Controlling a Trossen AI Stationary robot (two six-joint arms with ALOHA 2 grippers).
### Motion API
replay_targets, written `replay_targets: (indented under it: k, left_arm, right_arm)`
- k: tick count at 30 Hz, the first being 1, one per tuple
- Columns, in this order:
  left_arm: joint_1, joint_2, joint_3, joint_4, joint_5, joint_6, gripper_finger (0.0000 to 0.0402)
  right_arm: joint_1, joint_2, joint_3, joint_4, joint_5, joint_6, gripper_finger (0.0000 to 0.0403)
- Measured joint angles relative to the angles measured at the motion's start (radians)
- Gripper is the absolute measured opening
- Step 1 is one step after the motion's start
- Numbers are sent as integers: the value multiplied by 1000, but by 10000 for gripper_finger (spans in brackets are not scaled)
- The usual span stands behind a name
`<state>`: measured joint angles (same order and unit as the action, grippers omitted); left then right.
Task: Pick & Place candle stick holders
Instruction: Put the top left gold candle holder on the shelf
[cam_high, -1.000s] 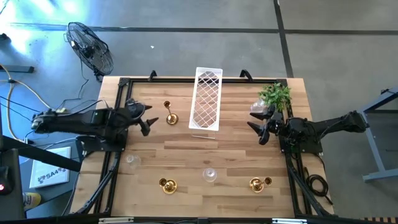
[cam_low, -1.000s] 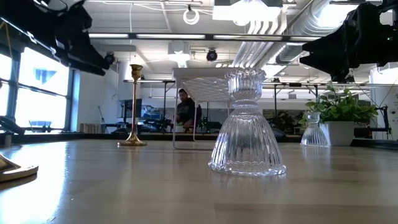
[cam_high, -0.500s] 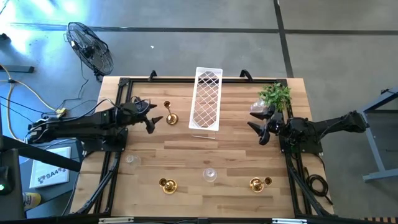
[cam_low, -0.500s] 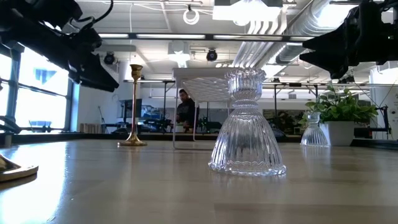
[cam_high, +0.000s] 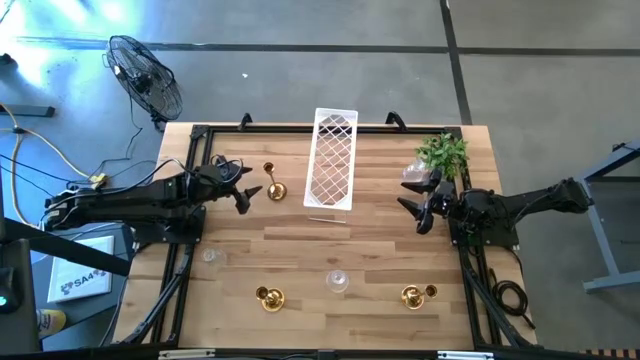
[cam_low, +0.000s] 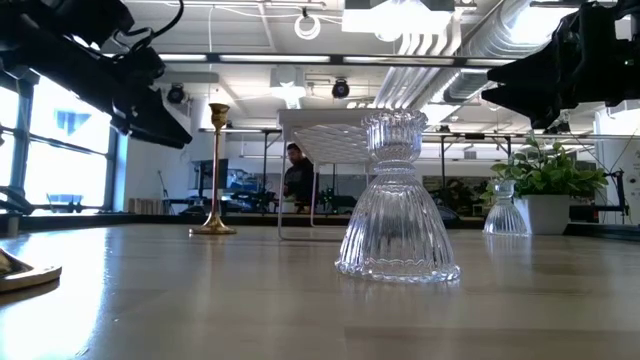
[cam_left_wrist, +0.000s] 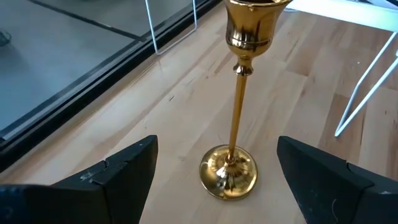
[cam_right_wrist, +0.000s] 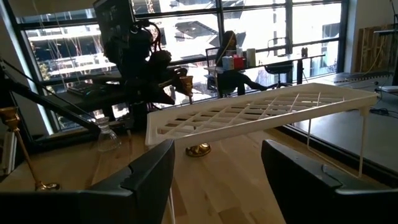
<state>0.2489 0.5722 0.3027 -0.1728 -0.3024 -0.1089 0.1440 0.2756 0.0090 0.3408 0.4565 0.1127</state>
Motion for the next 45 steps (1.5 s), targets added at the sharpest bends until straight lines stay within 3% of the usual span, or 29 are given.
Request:
replay_targets:
  k: [6,27,35,45]
  left_arm:
    - [0,35,2,79,50,-16,325]
    - [0,337,2,469,56,143,311]
    - [1,348,2,495,25,190,217]
    - [1,348,2,484,50,236,28]
  right_arm:
    - [0,0,0,0,0,2,236]
    - [0,0,0,-4,0,1,236]
    - [0,0,0,-8,0,2,236]
    - [0,0,0,-8,-1,18,236]
